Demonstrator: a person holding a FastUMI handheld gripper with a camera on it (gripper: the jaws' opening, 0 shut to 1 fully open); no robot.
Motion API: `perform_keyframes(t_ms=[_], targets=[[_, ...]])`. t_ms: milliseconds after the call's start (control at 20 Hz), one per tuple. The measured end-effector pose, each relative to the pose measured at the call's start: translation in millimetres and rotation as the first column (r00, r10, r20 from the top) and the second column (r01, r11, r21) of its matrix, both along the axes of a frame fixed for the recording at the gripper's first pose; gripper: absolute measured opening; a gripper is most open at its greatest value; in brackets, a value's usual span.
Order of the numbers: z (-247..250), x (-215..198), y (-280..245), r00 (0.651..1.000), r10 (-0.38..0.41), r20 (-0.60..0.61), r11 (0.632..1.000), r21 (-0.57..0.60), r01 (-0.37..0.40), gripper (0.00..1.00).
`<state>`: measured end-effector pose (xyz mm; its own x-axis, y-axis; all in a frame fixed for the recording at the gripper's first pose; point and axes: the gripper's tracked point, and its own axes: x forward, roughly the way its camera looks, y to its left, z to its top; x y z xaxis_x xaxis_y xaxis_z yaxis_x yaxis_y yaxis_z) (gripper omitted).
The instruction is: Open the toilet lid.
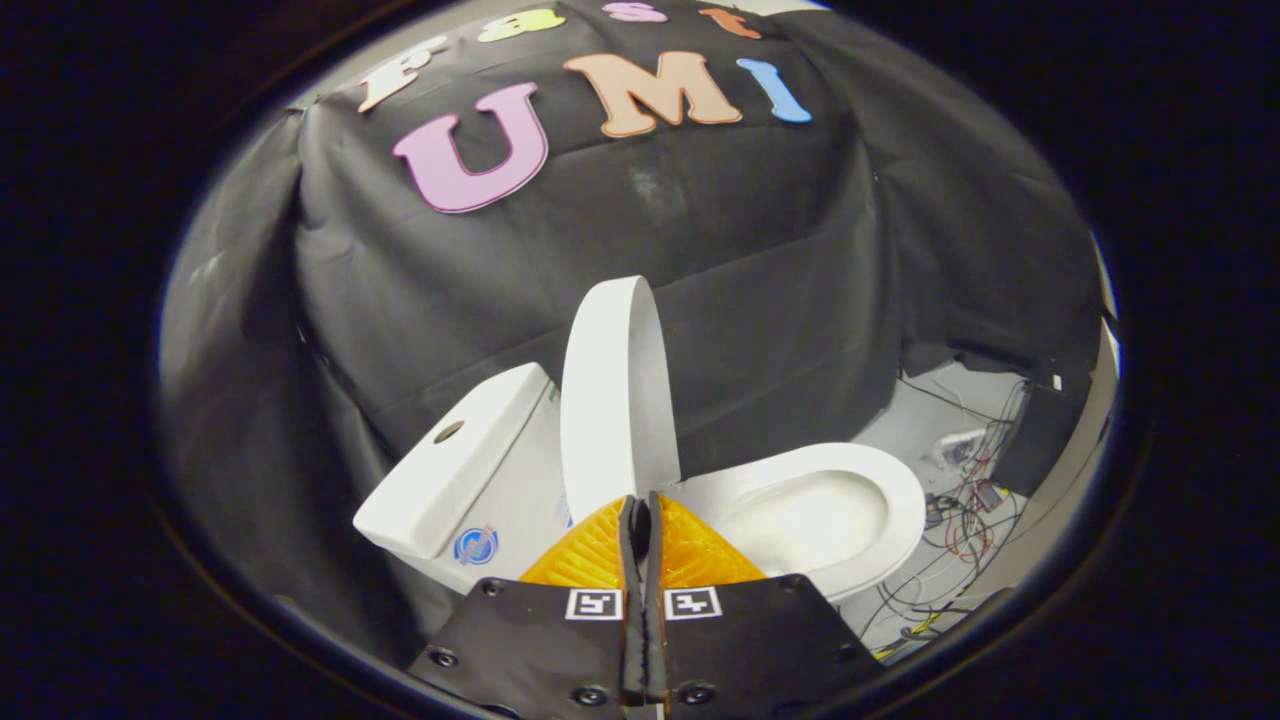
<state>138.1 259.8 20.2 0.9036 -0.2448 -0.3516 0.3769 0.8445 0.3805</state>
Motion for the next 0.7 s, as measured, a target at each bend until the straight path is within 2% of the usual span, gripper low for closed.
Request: perform_keyframes(t_ms=[300, 600, 700], targets=[[10, 17, 32, 0.999, 0.033, 0.021, 0.999, 0.027, -0.034, 0.01], [16, 34, 65, 0.996, 0.084, -0.012, 0.993, -0.083, -0.084, 0.01], [17, 39, 74, 0.997, 0.078, -0.010, 0.990, -0.116, -0.079, 0.01]])
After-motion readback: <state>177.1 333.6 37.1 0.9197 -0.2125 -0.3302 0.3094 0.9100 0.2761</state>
